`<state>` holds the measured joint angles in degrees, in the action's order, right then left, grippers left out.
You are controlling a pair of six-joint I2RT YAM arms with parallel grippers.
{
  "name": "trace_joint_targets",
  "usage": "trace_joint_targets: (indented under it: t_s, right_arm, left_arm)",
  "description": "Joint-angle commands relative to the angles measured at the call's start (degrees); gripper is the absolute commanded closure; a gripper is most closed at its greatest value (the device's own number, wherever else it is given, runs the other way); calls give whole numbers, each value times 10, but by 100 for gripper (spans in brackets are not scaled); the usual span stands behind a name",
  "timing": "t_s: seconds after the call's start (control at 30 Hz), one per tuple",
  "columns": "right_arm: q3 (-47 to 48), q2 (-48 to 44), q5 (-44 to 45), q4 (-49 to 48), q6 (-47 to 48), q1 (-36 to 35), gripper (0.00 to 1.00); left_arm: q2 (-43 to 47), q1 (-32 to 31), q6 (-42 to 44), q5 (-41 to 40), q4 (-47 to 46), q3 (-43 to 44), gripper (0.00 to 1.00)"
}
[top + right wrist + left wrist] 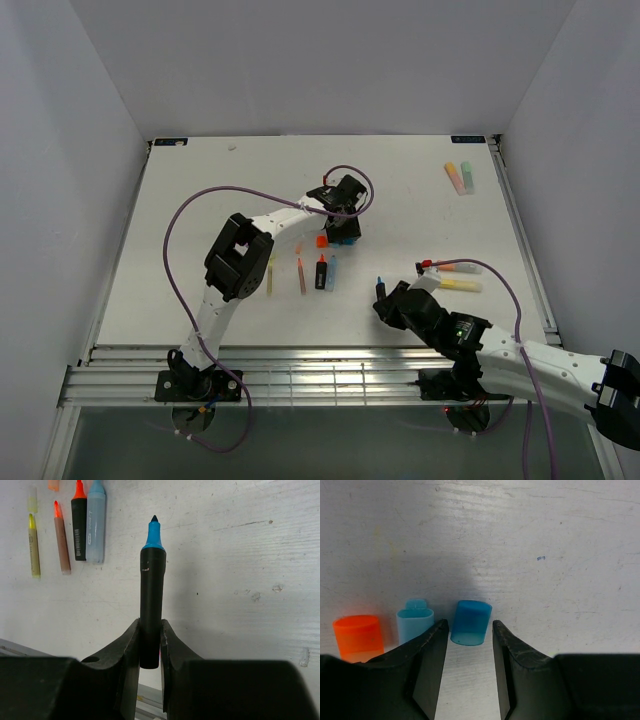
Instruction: Open the pen caps
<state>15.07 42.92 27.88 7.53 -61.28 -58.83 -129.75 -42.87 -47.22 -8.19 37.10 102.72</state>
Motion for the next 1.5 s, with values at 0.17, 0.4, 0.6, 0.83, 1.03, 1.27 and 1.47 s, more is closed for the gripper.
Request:
trace_joint_targets:
  t_s: [0.17,0.4,0.6,0.83,1.03,1.27,1.47]
  right_arm:
    - [-1,25,8,-45,1,2,92]
    - [-3,136,-55,-177,56,44,92]
    - [14,215,-83,-274,103,64,92]
    - [46,297,-124,-346,112,71,92]
    - [74,365,-143,-371,100,71,86]
    - [91,400,-119,-363,73,71,79]
    - [120,438,-129,-359,81,71,62]
  left_arm:
    - [22,-5,13,-3,67,6,47]
    - [92,-9,16,-1,83,7,47]
    - [164,-10,22,3,92,-9,46]
    - [233,-16,21,19,97,-23,45]
    - [305,-16,13,19,90,-95,45]
    - [389,-16,9,19,69,-175,45]
    - [416,-16,12,25,61,-211,45]
